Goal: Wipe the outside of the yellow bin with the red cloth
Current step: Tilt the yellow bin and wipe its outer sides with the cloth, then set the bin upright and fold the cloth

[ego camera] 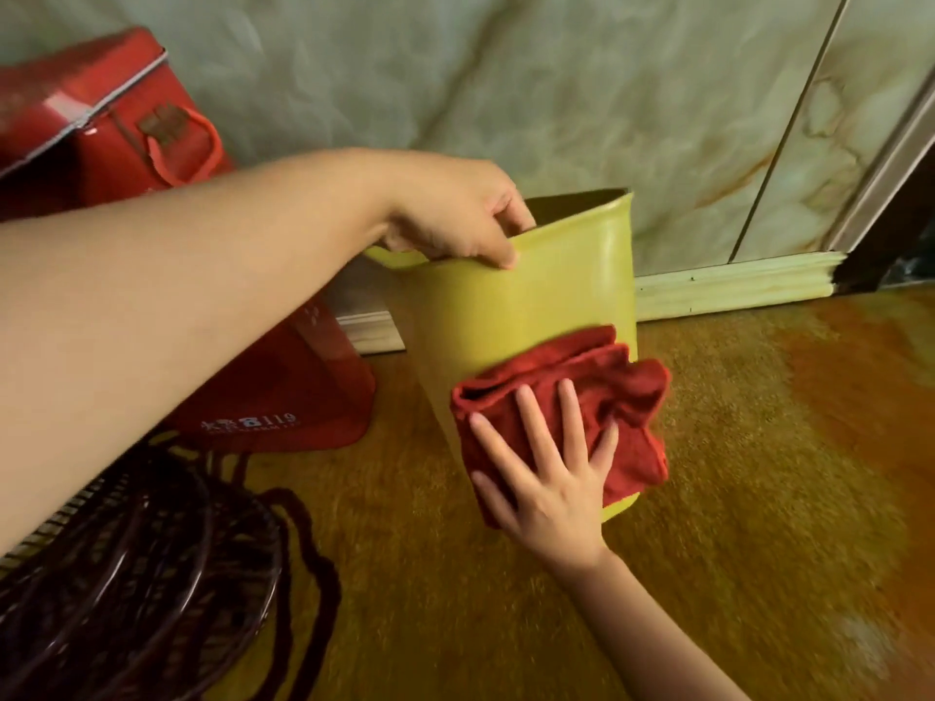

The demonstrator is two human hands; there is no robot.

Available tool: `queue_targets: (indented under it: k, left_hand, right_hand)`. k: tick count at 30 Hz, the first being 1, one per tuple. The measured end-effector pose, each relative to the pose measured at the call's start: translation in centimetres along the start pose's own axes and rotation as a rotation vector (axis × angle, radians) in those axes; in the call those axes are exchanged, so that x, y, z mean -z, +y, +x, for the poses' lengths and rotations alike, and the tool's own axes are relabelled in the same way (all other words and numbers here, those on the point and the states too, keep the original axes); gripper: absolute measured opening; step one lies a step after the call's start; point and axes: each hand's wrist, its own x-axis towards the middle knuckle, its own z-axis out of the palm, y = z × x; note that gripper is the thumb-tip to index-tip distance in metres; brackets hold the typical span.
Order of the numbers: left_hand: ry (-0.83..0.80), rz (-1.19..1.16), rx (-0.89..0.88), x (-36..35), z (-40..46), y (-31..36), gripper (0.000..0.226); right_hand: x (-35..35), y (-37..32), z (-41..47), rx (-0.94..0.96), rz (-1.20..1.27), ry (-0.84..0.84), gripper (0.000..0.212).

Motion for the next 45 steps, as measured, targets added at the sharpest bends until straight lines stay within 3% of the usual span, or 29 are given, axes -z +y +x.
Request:
queue_targets:
  k: [4,7,12,15,19,21,26,28,30,33,36,37,42,45]
  left_hand:
    - [0.067,0.124,-0.201,-1.7,2.2,3.2,0.023]
    - [0.104,0.353,-0.261,-0.9,1.3,0.9,0.021]
    - [0.241,0.449,-0.244,0.2,-0.4,-2.1,0.015]
    - [0.275,0.434,-0.281,0.2,-0.7,-1.2,0.024]
    - [0.286,0.367,-0.283,-1.6,-0.6,-0.5,0.014]
    - [0.305,0.357,-0.235,-2.5,-0.4,-1.3,0.012]
    - [0.348,0.300,-0.133,-5.0,-1.2,-4.5,0.037]
    - [0.382,0.289,-0.133,-6.3,-1.4,-5.0,0.029]
    - [0.428,0.281,-0.143,-7.4,-1.7,-5.0,0.006]
    - [0.661,0.269,-0.190,-9.9,-3.3,-5.2,0.039]
    - [1.140,0.125,-0.209,-15.3,-6.1,-5.7,0.028]
    - [1.208,0.042,-0.152,-17.4,-6.8,-5.9,0.024]
    - [1.129,-0.265,0.104,-25.2,-7.4,-6.6,0.023]
    - [0.821,-0.438,0.221,-26.5,-6.0,-7.6,0.034]
  right_hand:
    - [0.0,2.9,-2.2,-0.253,0.142,0.115,0.047]
    - [0.6,5.0,-1.5,-0.403,0.335,0.124,0.055]
    - [0.8,5.9,0.6,-0.395,0.448,0.068,0.057]
    - [0.4,5.2,1.8,-0.455,0.616,0.104,0.054]
    - [-0.4,2.9,4.0,-0.689,0.829,0.175,0.050]
    - [-0.7,2.0,4.4,-0.735,0.855,0.159,0.048]
    - [-0.8,0.8,2.9,-0.736,0.835,0.040,0.046]
    - [-0.3,1.0,2.3,-0.724,0.818,0.029,0.047]
    - [0.1,1.3,1.8,-0.711,0.797,0.014,0.049]
    - [1.0,1.2,0.7,-0.658,0.727,0.006,0.052]
    - [1.5,1.0,-0.8,-0.677,0.664,0.042,0.052]
    - [1.6,1.1,-1.2,-0.706,0.639,0.046,0.051]
    - [3.2,1.6,-2.6,-0.794,0.593,-0.040,0.045]
    - [4.4,1.7,-3.4,-0.861,0.656,-0.100,0.040]
